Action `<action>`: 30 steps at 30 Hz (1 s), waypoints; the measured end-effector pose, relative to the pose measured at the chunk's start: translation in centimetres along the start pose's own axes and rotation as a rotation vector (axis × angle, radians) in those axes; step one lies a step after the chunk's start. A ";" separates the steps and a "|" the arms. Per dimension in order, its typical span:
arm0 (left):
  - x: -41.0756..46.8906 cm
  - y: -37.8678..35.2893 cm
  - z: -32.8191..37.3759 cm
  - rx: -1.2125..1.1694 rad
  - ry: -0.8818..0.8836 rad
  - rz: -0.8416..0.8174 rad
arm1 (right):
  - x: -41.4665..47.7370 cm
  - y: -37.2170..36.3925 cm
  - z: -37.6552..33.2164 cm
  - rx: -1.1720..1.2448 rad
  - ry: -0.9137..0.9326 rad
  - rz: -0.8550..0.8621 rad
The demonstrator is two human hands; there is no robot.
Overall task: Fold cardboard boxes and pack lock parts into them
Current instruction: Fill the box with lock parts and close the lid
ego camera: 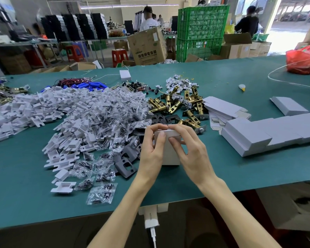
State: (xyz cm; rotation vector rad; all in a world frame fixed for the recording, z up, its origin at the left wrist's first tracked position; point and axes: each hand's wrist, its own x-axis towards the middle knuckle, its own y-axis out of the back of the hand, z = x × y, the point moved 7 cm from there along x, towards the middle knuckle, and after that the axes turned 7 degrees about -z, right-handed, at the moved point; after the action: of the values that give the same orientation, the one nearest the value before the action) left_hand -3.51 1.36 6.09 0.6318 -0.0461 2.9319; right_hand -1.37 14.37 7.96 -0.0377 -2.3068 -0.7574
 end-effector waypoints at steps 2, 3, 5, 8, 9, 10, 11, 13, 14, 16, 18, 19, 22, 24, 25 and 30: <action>0.0 0.1 0.2 0.015 -0.032 0.000 | -0.1 0.1 -0.1 -0.003 0.003 0.014; 0.0 0.1 0.2 0.017 -0.044 0.002 | -0.1 0.1 -0.1 -0.006 0.005 0.022; 0.0 0.3 0.2 0.011 -0.041 0.011 | -0.1 0.2 -0.1 -0.001 0.007 0.030; -0.1 0.4 -0.1 -0.010 0.005 0.023 | 0.0 0.2 0.1 0.031 -0.009 0.013; -0.1 0.4 -0.1 -0.011 0.012 0.025 | 0.0 0.2 0.2 0.043 -0.019 0.000; -0.1 0.4 -0.1 -0.012 0.020 0.027 | 0.1 0.2 0.3 0.059 -0.034 -0.012; -0.1 0.3 -0.2 -0.014 0.030 0.028 | 0.1 0.2 0.4 0.082 -0.052 -0.021; -0.1 0.3 -0.2 -0.019 0.049 0.031 | 0.3 0.6 0.9 0.154 -0.100 -0.028; 0.0 0.3 -0.2 -0.020 0.052 0.031 | 0.4 0.8 1.1 0.187 -0.123 -0.029; 0.0 0.3 -0.2 -0.017 0.045 0.028 | 0.5 1.1 1.5 0.224 -0.166 -0.035; 0.0 0.2 -0.1 -0.011 0.040 0.030 | 0.7 1.1 1.6 0.260 -0.199 -0.044; 0.0 0.1 -0.1 -0.008 0.038 0.034 | 0.7 1.1 1.6 0.273 -0.208 -0.047; 0.0 0.1 0.1 0.003 0.042 0.042 | 0.9 1.2 1.3 0.207 -0.190 -0.036; 0.0 0.1 0.1 0.002 0.049 0.042 | 1.0 1.3 1.0 0.136 -0.164 -0.033; 0.0 0.1 0.2 -0.004 0.050 0.041 | 1.1 1.3 0.9 0.111 -0.153 -0.038; 0.0 0.1 0.2 0.012 0.047 0.045 | 0.8 1.4 0.6 0.111 -0.158 -0.046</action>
State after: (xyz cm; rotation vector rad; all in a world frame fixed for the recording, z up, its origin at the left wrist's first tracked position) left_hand -3.40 1.21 6.28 0.5708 -0.0389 2.9913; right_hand -2.07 15.71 8.81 0.0057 -2.5044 -0.6687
